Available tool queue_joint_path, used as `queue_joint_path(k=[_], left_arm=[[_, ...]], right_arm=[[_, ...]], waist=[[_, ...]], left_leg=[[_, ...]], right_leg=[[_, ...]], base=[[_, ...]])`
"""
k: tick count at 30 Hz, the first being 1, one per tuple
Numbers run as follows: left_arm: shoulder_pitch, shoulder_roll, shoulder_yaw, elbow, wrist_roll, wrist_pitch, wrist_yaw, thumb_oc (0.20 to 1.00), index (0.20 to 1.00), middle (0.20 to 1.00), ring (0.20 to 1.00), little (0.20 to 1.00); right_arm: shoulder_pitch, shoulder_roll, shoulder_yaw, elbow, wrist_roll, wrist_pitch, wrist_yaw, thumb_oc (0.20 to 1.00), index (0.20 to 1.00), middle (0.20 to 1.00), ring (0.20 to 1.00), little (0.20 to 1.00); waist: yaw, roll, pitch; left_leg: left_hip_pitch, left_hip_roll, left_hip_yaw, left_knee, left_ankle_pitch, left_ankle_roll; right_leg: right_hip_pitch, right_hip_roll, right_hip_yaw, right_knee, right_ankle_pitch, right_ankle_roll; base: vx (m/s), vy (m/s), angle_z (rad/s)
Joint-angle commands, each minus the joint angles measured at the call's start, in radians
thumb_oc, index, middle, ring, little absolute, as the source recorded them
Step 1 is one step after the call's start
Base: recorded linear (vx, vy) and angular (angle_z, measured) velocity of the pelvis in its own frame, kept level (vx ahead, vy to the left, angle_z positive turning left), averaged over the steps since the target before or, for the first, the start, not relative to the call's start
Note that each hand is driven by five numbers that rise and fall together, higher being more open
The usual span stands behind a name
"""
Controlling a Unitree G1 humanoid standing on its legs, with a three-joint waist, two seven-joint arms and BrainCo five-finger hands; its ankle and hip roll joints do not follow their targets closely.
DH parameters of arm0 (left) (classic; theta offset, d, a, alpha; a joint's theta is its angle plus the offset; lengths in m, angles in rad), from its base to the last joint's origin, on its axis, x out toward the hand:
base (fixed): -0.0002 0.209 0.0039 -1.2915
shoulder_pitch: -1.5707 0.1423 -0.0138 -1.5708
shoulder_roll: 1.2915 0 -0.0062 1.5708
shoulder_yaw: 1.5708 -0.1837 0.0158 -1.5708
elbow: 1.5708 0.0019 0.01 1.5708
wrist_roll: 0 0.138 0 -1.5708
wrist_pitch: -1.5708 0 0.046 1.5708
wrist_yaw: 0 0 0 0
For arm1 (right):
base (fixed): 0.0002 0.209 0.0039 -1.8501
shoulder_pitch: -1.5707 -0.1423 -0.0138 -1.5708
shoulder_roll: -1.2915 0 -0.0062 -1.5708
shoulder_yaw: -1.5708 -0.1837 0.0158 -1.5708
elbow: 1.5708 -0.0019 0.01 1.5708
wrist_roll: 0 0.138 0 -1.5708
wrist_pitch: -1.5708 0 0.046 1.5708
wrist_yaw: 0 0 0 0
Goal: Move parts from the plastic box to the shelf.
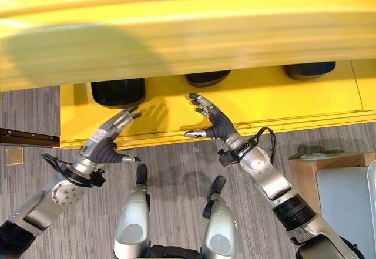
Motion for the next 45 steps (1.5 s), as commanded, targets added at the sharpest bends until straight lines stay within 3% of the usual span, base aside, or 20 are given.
queue_joint_path(k=[1, 11, 14, 19, 22, 34, 45], left_arm=[[0.023, 0.016, -0.008, -0.031, -0.032, -0.001, -0.016, 1.0, 1.0, 1.0, 1.0, 1.0], [0.014, 0.02, -0.024, -0.028, -0.01, 0.059, -0.035, 1.0, 1.0, 1.0, 1.0, 1.0], [0.023, 0.024, -0.026, -0.001, 0.075, 0.156, 0.05, 1.0, 1.0, 1.0, 1.0, 1.0], [0.026, 0.028, -0.012, 0.057, 0.148, 0.23, 0.136, 1.0, 1.0, 1.0, 1.0, 1.0], [0.028, 0.023, 0.006, 0.085, 0.185, 0.282, 0.125, 1.0, 1.0, 1.0, 1.0, 1.0], [0.043, 0.017, 0.022, 0.157, 0.266, 0.316, 0.083, 1.0, 1.0, 1.0, 1.0, 1.0], [-0.027, -0.006, -0.033, 0.221, 0.273, 0.369, 0.097, 1.0, 1.0, 1.0, 1.0, 1.0]], right_arm=[[-0.037, -0.026, -0.013, -0.076, 0.032, -0.013, 0.017, 1.0, 1.0, 1.0, 1.0, 1.0], [-0.02, -0.031, -0.027, -0.077, 0.029, -0.014, 0.042, 1.0, 1.0, 1.0, 1.0, 1.0], [-0.022, -0.029, -0.021, -0.08, 0.027, -0.011, 0.034, 1.0, 1.0, 1.0, 1.0, 1.0], [-0.001, -0.008, -0.015, -0.075, 0.008, -0.023, 0.025, 1.0, 1.0, 1.0, 1.0, 1.0], [0.01, 0.006, -0.018, -0.072, -0.002, -0.02, 0.021, 1.0, 1.0, 1.0, 1.0, 1.0], [0.032, 0.02, -0.026, -0.081, -0.007, -0.005, 0.027, 1.0, 1.0, 1.0, 1.0, 1.0], [0.021, 0.036, -0.013, -0.063, -0.008, 0.0, 0.029, 1.0, 1.0, 1.0, 1.0, 1.0]], waist=[[-0.019, -0.019, -0.056], [-0.032, -0.012, -0.055], [-0.032, -0.011, -0.054], [-0.03, -0.018, -0.056], [-0.028, -0.02, -0.059], [-0.032, -0.019, -0.063], [-0.048, -0.029, -0.062]], left_leg=[[-0.011, -0.01, 0.088, 0.122, -0.081, 0.052], [-0.014, -0.012, 0.092, 0.143, -0.093, 0.055], [-0.012, -0.015, 0.093, 0.141, -0.093, 0.057], [-0.014, -0.015, 0.091, 0.145, -0.094, 0.059], [-0.013, -0.016, 0.089, 0.146, -0.094, 0.06], [-0.015, -0.015, 0.091, 0.156, -0.096, 0.061], [-0.019, -0.009, 0.098, 0.169, -0.098, 0.06]], right_leg=[[0.034, 0.02, 0.01, 0.073, -0.118, -0.008], [0.022, 0.02, 0.027, 0.083, -0.119, -0.008], [0.018, 0.019, 0.031, 0.089, -0.123, -0.008], [0.015, 0.021, 0.035, 0.095, -0.125, -0.009], [0.017, 0.024, 0.034, 0.1, -0.129, -0.01], [0.014, 0.023, 0.042, 0.119, -0.137, -0.011], [0.007, 0.027, 0.053, 0.127, -0.139, -0.011]], base=[[0.01, 0.026, -0.06], [0.01, 0.012, -0.05], [0.0, 0.0, 0.0], [0.01, -0.003, 0.0], [0.04, -0.014, 0.0], [0.01, 0.0, 0.0], [0.0, 0.0, 0.0]])
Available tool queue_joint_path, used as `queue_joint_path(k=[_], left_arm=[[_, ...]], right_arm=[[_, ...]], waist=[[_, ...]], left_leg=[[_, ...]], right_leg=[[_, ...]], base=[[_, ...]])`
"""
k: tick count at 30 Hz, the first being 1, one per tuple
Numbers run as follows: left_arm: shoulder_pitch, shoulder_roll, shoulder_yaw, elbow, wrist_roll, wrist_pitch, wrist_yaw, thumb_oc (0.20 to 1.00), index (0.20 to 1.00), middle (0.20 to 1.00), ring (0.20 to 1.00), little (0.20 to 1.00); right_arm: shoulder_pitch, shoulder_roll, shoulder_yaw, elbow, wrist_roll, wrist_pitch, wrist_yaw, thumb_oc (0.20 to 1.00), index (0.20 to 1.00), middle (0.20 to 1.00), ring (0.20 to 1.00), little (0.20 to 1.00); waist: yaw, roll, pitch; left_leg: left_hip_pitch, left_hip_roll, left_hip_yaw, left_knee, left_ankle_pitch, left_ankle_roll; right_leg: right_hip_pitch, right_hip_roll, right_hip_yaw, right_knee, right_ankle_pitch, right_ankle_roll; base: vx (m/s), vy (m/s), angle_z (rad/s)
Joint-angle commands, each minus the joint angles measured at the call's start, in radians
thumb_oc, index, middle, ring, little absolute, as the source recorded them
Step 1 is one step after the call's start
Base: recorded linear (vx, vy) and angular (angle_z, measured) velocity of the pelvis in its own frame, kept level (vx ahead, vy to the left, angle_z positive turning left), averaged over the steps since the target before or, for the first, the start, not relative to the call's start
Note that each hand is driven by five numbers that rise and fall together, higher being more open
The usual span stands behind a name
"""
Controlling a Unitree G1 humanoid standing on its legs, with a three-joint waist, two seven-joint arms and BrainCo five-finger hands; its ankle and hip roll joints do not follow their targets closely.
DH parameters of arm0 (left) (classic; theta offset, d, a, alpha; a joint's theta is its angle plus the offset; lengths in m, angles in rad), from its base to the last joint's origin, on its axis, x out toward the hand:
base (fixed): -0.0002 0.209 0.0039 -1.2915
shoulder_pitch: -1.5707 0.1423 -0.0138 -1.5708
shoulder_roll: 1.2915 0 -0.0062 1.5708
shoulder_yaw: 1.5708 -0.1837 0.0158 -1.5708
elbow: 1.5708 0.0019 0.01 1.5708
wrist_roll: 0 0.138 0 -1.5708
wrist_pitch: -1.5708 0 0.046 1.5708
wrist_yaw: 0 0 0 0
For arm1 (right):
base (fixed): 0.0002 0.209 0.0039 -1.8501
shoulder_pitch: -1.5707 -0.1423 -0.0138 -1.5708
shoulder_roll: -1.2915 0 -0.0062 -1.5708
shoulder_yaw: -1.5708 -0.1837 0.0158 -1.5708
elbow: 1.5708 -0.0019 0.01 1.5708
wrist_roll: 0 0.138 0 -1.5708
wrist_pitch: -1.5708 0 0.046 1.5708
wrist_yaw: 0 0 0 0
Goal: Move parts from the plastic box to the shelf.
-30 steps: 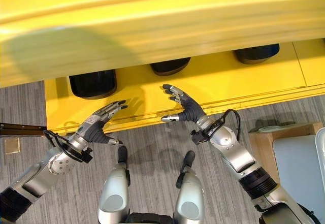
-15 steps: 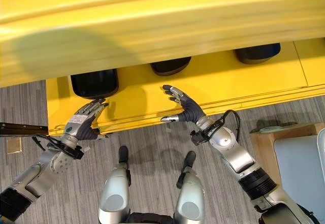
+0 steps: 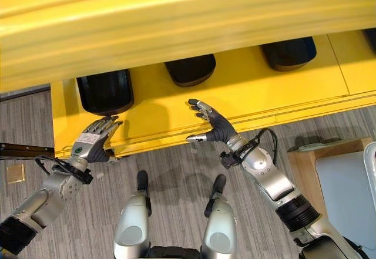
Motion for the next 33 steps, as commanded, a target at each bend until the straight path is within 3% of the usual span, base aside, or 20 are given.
queue_joint_path(k=[1, 11, 19, 25, 33], left_arm=[[0.019, 0.0, 0.002, 0.053, 0.007, 0.04, 0.011, 1.0, 1.0, 1.0, 1.0, 1.0], [0.029, -0.04, 0.041, 0.082, -0.048, 0.077, 0.075, 1.0, 1.0, 1.0, 1.0, 1.0], [0.032, -0.052, 0.068, 0.081, -0.019, 0.079, 0.069, 1.0, 1.0, 1.0, 1.0, 1.0], [0.043, -0.064, 0.083, 0.089, -0.08, 0.118, 0.099, 1.0, 1.0, 1.0, 1.0, 1.0], [0.052, -0.075, 0.123, 0.108, -0.073, 0.099, 0.131, 1.0, 1.0, 1.0, 1.0, 1.0]], right_arm=[[0.01, 0.031, -0.014, -0.062, -0.005, -0.033, 0.006, 1.0, 1.0, 1.0, 1.0, 1.0], [0.037, 0.061, -0.016, -0.059, -0.014, -0.035, 0.012, 1.0, 1.0, 1.0, 1.0, 1.0], [0.05, 0.077, -0.018, -0.053, -0.018, -0.036, 0.029, 1.0, 1.0, 1.0, 1.0, 1.0], [0.055, 0.083, -0.013, -0.056, -0.018, -0.034, 0.026, 1.0, 1.0, 1.0, 1.0, 1.0], [0.067, 0.094, -0.013, -0.058, -0.033, -0.024, 0.036, 1.0, 1.0, 1.0, 1.0, 1.0]], waist=[[-0.009, -0.04, -0.061], [-0.007, -0.052, -0.065], [-0.004, -0.061, -0.065], [-0.003, -0.059, -0.063], [0.001, -0.056, -0.066]], left_leg=[[-0.032, -0.01, 0.071, 0.134, -0.079, 0.051], [-0.033, -0.007, 0.069, 0.142, -0.08, 0.049], [-0.036, -0.006, 0.064, 0.155, -0.086, 0.05], [-0.033, -0.006, 0.065, 0.153, -0.086, 0.051], [-0.033, -0.01, 0.06, 0.154, -0.084, 0.05]], right_leg=[[0.013, 0.031, 0.02, 0.103, -0.136, -0.011], [0.013, 0.036, 0.025, 0.107, -0.137, -0.014], [0.014, 0.039, 0.026, 0.118, -0.142, -0.016], [0.016, 0.037, 0.025, 0.121, -0.146, -0.017], [0.014, 0.035, 0.025, 0.137, -0.155, -0.021]], base=[[0.02, -0.004, -0.03], [0.01, -0.004, -0.02], [0.0, -0.002, 0.0], [0.01, 0.01, -0.02], [0.0, 0.004, 0.0]])
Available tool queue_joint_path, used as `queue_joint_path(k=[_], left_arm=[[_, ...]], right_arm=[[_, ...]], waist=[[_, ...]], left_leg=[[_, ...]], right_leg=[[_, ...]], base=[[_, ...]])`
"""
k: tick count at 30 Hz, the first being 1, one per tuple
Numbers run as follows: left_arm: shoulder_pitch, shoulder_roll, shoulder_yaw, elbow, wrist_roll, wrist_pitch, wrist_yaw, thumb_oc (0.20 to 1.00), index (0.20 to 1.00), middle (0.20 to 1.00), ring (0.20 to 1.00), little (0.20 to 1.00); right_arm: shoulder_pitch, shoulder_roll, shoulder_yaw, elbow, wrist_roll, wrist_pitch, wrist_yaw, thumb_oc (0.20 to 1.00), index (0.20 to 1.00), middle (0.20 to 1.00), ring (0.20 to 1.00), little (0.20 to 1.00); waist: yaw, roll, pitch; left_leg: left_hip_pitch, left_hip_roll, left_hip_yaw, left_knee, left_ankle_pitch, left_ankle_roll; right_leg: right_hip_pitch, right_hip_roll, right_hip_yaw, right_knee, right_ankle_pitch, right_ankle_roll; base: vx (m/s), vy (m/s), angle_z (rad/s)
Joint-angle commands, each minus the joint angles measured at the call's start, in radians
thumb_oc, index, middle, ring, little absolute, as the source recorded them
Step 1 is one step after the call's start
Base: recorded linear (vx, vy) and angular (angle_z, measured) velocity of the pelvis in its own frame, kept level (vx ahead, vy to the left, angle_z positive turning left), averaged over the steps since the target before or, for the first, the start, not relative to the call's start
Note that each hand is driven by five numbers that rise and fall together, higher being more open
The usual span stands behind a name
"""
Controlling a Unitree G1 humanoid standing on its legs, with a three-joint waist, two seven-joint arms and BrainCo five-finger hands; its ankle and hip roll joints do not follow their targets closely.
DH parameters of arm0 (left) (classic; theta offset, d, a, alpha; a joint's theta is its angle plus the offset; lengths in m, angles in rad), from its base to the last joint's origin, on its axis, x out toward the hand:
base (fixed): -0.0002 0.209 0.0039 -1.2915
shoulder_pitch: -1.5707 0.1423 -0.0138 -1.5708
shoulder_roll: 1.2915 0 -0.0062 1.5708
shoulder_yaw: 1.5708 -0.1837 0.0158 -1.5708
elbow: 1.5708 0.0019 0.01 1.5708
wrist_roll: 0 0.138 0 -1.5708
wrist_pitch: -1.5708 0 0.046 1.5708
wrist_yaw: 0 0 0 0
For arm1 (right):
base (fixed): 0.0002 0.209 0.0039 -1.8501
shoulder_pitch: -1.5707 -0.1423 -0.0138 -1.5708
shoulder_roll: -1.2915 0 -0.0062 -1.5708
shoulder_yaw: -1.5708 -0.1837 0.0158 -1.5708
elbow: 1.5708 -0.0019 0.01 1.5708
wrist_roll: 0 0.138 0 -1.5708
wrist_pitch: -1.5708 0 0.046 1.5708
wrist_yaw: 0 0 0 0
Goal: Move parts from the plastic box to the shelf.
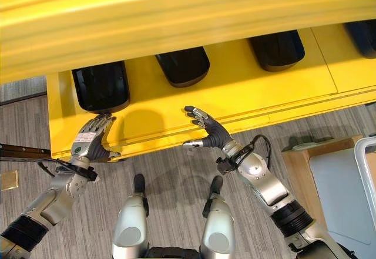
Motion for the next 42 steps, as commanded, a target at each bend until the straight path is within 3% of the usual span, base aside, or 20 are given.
queue_joint_path(k=[1, 28, 42], left_arm=[[0.054, 0.008, 0.098, 0.048, -0.017, 0.039, 0.041, 1.0, 1.0, 1.0, 1.0, 1.0], [0.003, -0.019, 0.093, 0.076, -0.009, 0.02, 0.034, 1.0, 1.0, 1.0, 1.0, 1.0], [0.061, 0.013, 0.02, -0.02, -0.021, -0.037, -0.153, 1.0, 1.0, 1.0, 1.0, 1.0]], right_arm=[[0.026, 0.041, -0.014, -0.06, -0.031, -0.037, 0.006, 1.0, 1.0, 1.0, 1.0, 1.0], [0.021, 0.05, -0.009, -0.046, -0.038, -0.021, 0.019, 1.0, 1.0, 1.0, 1.0, 1.0], [0.045, 0.018, -0.038, -0.065, -0.039, -0.041, 0.007, 1.0, 1.0, 1.0, 1.0, 1.0]], waist=[[0.002, -0.036, -0.056], [-0.018, -0.031, -0.061], [-0.019, -0.014, -0.038]], left_leg=[[-0.027, -0.021, 0.051, 0.11, -0.061, 0.052], [-0.028, -0.02, 0.058, 0.127, -0.065, 0.052], [-0.029, -0.026, 0.062, 0.124, -0.069, 0.053]], right_leg=[[0.026, 0.029, 0.003, 0.111, -0.151, -0.016], [0.011, 0.029, 0.017, 0.144, -0.165, -0.023], [0.008, 0.025, 0.014, 0.13, -0.156, -0.017]], base=[[0.0, 0.0, 0.0], [0.0, 0.001, 0.0], [0.0, 0.001, 0.0]])
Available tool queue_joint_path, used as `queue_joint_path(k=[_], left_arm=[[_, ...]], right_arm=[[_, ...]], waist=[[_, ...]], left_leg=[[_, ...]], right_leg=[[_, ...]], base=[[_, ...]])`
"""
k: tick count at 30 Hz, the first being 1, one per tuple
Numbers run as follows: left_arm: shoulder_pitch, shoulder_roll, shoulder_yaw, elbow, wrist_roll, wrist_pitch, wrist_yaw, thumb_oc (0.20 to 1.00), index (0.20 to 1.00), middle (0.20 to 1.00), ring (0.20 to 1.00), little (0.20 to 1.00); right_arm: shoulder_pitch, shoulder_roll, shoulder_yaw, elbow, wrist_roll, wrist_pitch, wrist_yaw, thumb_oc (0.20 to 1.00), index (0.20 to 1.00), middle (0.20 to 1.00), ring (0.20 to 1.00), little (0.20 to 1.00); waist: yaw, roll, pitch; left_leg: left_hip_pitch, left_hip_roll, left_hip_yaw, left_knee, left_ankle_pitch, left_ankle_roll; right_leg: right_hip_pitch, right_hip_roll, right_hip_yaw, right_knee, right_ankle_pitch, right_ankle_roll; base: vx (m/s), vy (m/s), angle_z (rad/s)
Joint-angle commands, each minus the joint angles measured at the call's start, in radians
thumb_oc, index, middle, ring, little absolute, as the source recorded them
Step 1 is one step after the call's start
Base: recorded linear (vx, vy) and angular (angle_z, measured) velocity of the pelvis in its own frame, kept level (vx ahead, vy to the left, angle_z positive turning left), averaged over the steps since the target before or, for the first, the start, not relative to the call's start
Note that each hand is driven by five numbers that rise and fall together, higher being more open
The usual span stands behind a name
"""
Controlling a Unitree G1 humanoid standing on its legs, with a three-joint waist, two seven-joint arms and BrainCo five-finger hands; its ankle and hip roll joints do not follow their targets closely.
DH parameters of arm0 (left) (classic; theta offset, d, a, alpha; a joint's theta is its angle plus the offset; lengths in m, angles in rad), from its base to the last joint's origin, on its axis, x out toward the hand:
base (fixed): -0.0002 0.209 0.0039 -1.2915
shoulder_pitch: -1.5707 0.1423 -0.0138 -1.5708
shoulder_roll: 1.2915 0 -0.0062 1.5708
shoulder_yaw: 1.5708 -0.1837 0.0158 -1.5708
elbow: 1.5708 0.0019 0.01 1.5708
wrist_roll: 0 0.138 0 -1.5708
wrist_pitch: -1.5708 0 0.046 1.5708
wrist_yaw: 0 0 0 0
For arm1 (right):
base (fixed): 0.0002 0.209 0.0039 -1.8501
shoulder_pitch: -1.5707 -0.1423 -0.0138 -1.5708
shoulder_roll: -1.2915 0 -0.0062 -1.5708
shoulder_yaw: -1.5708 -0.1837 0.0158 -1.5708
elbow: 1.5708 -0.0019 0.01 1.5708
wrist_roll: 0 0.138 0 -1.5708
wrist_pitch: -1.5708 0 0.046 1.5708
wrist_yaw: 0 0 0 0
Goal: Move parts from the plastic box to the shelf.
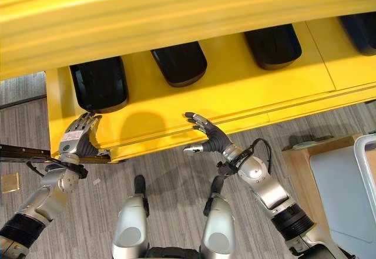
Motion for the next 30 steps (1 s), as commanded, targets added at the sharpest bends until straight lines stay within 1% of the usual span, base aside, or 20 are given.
queue_joint_path(k=[1, 4, 8, 11, 15, 18, 20, 22, 28, 30], left_arm=[[0.066, -0.005, -0.058, -0.05, -0.018, -0.079, -0.066, 1.0, 1.0, 1.0, 1.0, 1.0], [0.075, -0.002, -0.081, -0.069, -0.01, -0.115, -0.045, 1.0, 1.0, 1.0, 1.0, 1.0], [0.049, 0.0, -0.104, -0.085, -0.011, -0.109, -0.026, 1.0, 1.0, 1.0, 1.0, 1.0], [0.021, 0.004, -0.117, -0.092, -0.022, -0.096, -0.044, 1.0, 1.0, 1.0, 1.0, 1.0], [0.012, 0.01, -0.116, -0.101, -0.028, -0.107, -0.094, 1.0, 1.0, 1.0, 1.0, 1.0], [0.014, 0.009, -0.123, -0.103, -0.016, -0.124, -0.126, 1.0, 1.0, 1.0, 1.0, 1.0], [0.014, 0.009, -0.133, -0.106, -0.016, -0.146, -0.139, 1.0, 1.0, 1.0, 1.0, 1.0], [0.012, 0.007, -0.14, -0.112, -0.015, -0.15, -0.144, 1.0, 1.0, 1.0, 1.0, 1.0], [-0.004, 0.006, -0.166, -0.131, -0.012, -0.139, -0.16, 1.0, 1.0, 1.0, 1.0, 1.0], [-0.01, 0.01, -0.168, -0.138, -0.015, -0.122, -0.173, 1.0, 1.0, 1.0, 1.0, 1.0]], right_arm=[[0.011, 0.015, -0.035, -0.067, -0.001, -0.059, -0.013, 1.0, 1.0, 1.0, 1.0, 1.0], [0.004, 0.008, -0.025, -0.065, 0.003, -0.066, -0.021, 1.0, 1.0, 1.0, 1.0, 1.0], [0.002, 0.009, -0.024, -0.063, 0.003, -0.07, -0.018, 1.0, 1.0, 1.0, 1.0, 1.0], [0.004, 0.018, -0.022, -0.054, 0.001, -0.077, -0.018, 1.0, 1.0, 1.0, 1.0, 1.0], [0.004, 0.024, -0.026, -0.048, 0.007, -0.079, -0.02, 1.0, 1.0, 1.0, 1.0, 1.0], [-0.003, 0.027, -0.021, -0.043, 0.01, -0.079, -0.024, 1.0, 1.0, 1.0, 1.0, 1.0], [-0.006, 0.027, -0.016, -0.041, 0.015, -0.083, -0.026, 1.0, 1.0, 1.0, 1.0, 1.0], [-0.005, 0.028, -0.015, -0.041, 0.014, -0.084, -0.026, 1.0, 1.0, 1.0, 1.0, 1.0], [-0.004, 0.029, -0.013, -0.036, 0.018, -0.091, -0.022, 1.0, 1.0, 1.0, 1.0, 1.0], [-0.001, 0.03, -0.013, -0.033, 0.021, -0.095, -0.019, 1.0, 1.0, 1.0, 1.0, 1.0]], waist=[[-0.012, -0.015, -0.036], [-0.011, -0.014, -0.032], [-0.013, -0.018, -0.032], [-0.013, -0.025, -0.036], [-0.011, -0.032, -0.038], [-0.009, -0.035, -0.038], [-0.009, -0.038, -0.039], [-0.009, -0.039, -0.039], [-0.011, -0.047, -0.039], [-0.011, -0.049, -0.04]], left_leg=[[-0.014, -0.025, 0.052, 0.113, -0.064, 0.051], [-0.01, -0.026, 0.056, 0.102, -0.064, 0.052], [-0.01, -0.027, 0.056, 0.099, -0.065, 0.053], [-0.009, -0.026, 0.054, 0.1, -0.067, 0.053], [-0.012, -0.022, 0.049, 0.105, -0.067, 0.05], [-0.012, -0.021, 0.048, 0.106, -0.068, 0.05], [-0.011, -0.019, 0.05, 0.105, -0.069, 0.05], [-0.01, -0.018, 0.051, 0.105, -0.07, 0.05], [-0.005, -0.017, 0.053, 0.105, -0.071, 0.049], [-0.007, -0.016, 0.052, 0.111, -0.074, 0.048]], right_leg=[[0.05, 0.032, -0.004, 0.078, -0.129, -0.014], [0.049, 0.031, -0.005, 0.073, -0.128, -0.014], [0.053, 0.032, -0.008, 0.066, -0.127, -0.012], [0.059, 0.034, -0.011, 0.058, -0.122, -0.01], [0.061, 0.039, -0.013, 0.054, -0.117, -0.007], [0.062, 0.04, -0.014, 0.053, -0.115, -0.007], [0.063, 0.042, -0.014, 0.051, -0.115, -0.007], [0.064, 0.043, -0.014, 0.049, -0.114, -0.007], [0.072, 0.046, -0.014, 0.038, -0.108, -0.005], [0.076, 0.047, -0.015, 0.035, -0.107, -0.004]], base=[[0.0, 0.0, 0.0], [-0.02, 0.013, 0.0], [0.0, -0.008, 0.0], [0.01, -0.026, 0.01], [0.01, -0.03, 0.01], [0.0, 0.0, 0.0], [0.0, 0.0, 0.0], [0.0, -0.008, 0.04], [0.01, -0.016, 0.04], [0.01, -0.014, 0.02]])
